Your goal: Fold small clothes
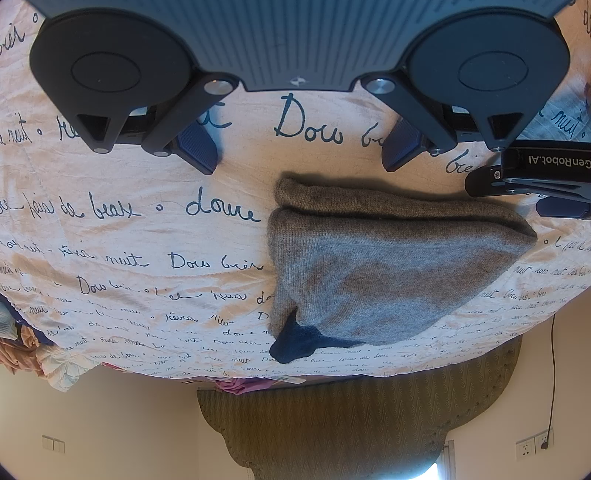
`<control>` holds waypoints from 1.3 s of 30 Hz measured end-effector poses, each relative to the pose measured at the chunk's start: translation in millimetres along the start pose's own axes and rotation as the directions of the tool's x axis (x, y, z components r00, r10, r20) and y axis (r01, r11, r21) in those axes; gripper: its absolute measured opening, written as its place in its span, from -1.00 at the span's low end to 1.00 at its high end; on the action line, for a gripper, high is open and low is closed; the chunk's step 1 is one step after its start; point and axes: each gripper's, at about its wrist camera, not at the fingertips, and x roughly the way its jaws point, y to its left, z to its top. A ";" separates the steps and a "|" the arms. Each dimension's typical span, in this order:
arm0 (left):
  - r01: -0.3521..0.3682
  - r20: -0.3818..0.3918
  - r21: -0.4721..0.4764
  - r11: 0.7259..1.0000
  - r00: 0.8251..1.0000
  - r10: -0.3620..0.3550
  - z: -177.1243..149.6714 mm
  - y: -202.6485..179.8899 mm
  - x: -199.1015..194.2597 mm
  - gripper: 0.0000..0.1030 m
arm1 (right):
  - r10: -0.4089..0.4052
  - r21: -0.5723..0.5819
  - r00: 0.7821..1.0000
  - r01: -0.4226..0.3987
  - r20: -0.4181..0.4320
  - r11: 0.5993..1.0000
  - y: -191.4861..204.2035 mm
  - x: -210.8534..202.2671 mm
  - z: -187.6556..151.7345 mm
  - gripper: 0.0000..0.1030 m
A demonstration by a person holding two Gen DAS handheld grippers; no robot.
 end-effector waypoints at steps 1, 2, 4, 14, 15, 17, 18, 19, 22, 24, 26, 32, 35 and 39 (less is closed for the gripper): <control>0.001 0.000 -0.001 1.000 1.000 -0.001 0.0 0.2 0.0 1.00 | 0.000 0.000 1.000 0.000 0.000 1.000 0.1 0.0 0.0 0.87; 0.001 0.000 -0.001 1.000 1.000 -0.001 -0.1 0.2 0.1 1.00 | 0.000 0.000 1.000 0.000 0.000 1.000 -0.4 0.1 0.0 0.87; 0.003 0.000 -0.003 1.000 1.000 -0.003 -0.4 -1.0 -0.4 1.00 | 0.000 0.000 1.000 0.000 0.000 1.000 -0.1 0.1 0.0 0.87; 0.006 -0.006 -0.002 1.000 1.000 -0.006 0.7 -1.2 -0.4 1.00 | -0.001 0.000 1.000 0.001 0.000 1.000 -0.1 0.0 0.0 0.87; 0.006 -0.009 -0.001 1.000 1.000 -0.006 1.3 -1.0 0.0 1.00 | -0.001 0.001 1.000 0.001 0.000 1.000 -0.6 0.0 0.0 0.87; 0.007 -0.021 0.004 1.000 1.000 -0.007 2.6 -1.3 0.5 1.00 | -0.001 0.001 1.000 0.001 0.000 1.000 -0.1 -0.1 0.0 0.87; 0.009 -0.030 0.009 1.000 1.000 -0.009 3.7 -1.5 0.9 1.00 | -0.001 0.001 1.000 0.001 0.000 1.000 -0.6 -0.1 0.1 0.87; 0.010 -0.040 0.015 1.000 0.999 -0.010 4.4 -1.8 1.0 1.00 | -0.001 0.001 1.000 0.001 0.000 1.000 -0.4 -0.1 0.1 0.87; 0.016 -0.058 0.028 0.999 0.998 -0.015 5.2 -2.5 0.3 1.00 | -0.001 0.001 1.000 0.001 0.000 1.000 0.0 -0.2 0.1 0.87; 0.018 -0.059 0.030 0.999 0.998 -0.017 4.8 -2.8 -0.4 1.00 | -0.001 0.000 1.000 0.001 0.000 1.000 -0.1 -0.3 0.2 0.87; 0.020 -0.061 0.028 0.999 0.998 -0.018 5.0 -2.3 -0.4 1.00 | 0.000 0.001 1.000 0.000 -0.001 1.000 -0.3 -0.5 0.4 0.87; 0.010 -0.058 -0.021 1.000 0.998 -0.011 14.8 0.6 -23.7 0.99 | -0.014 0.107 1.000 0.013 0.008 0.994 -6.8 -22.0 9.0 0.88; 0.005 -0.020 -0.028 1.000 1.000 -0.006 21.5 -0.6 -48.7 0.99 | 0.022 0.134 1.000 -0.023 0.012 0.991 -6.0 -42.3 13.9 0.88; 0.043 -0.006 -0.072 0.997 0.999 -0.043 25.4 4.3 -69.5 0.99 | 0.057 0.144 0.998 -0.058 0.007 0.988 0.4 -57.1 12.5 0.88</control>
